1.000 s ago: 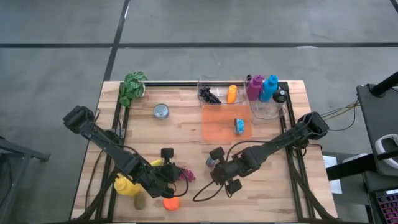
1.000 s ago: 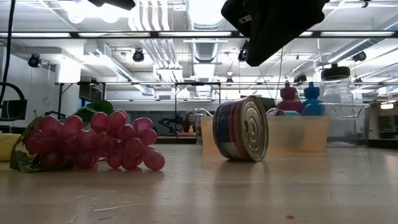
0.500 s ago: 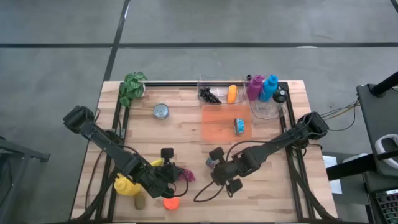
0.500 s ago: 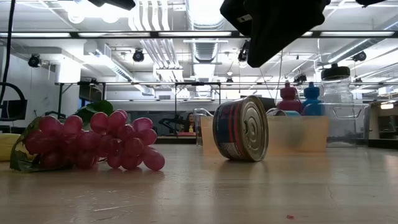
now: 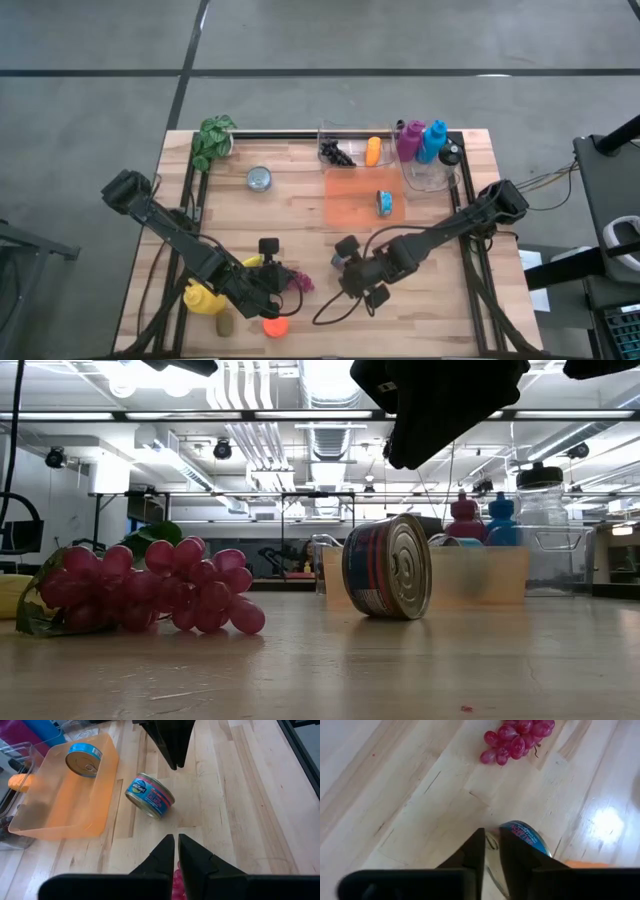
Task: Pick & Place Food Item
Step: Put the blue and pink tuna can into the orange bin
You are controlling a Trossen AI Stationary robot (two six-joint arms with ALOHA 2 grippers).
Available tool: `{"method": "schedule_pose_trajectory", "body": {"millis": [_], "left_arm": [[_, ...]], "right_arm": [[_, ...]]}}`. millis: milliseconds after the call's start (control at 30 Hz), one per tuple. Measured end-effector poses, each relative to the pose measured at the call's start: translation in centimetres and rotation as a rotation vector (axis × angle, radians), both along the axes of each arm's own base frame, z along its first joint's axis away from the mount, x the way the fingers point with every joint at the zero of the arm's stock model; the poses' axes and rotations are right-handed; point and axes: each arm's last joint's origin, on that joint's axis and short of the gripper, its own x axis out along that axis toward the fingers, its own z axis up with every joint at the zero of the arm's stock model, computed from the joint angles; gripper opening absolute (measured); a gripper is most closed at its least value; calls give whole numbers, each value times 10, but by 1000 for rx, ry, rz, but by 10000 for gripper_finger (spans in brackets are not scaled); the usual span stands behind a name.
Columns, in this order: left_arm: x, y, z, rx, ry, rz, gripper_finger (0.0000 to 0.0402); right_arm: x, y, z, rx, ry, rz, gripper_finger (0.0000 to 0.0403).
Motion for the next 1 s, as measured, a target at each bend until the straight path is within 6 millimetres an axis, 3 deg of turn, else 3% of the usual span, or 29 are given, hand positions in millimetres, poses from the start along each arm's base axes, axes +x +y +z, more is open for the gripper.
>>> {"method": "schedule_pose_trajectory", "body": {"millis": [333, 533, 767, 1000], "left_arm": [[0, 0, 0, 0, 0, 0, 29], [0, 0, 0, -1, 0, 0, 29], [0, 0, 0, 0, 0, 0, 29], [0, 0, 0, 0, 0, 0, 29]], "right_arm": [[8, -15, 1, -46, -9, 63, 168], [12, -30, -1, -18, 27, 173, 220], [19, -51, -2, -25, 29, 208, 240], [20, -53, -1, -34, 27, 231, 242]]}}
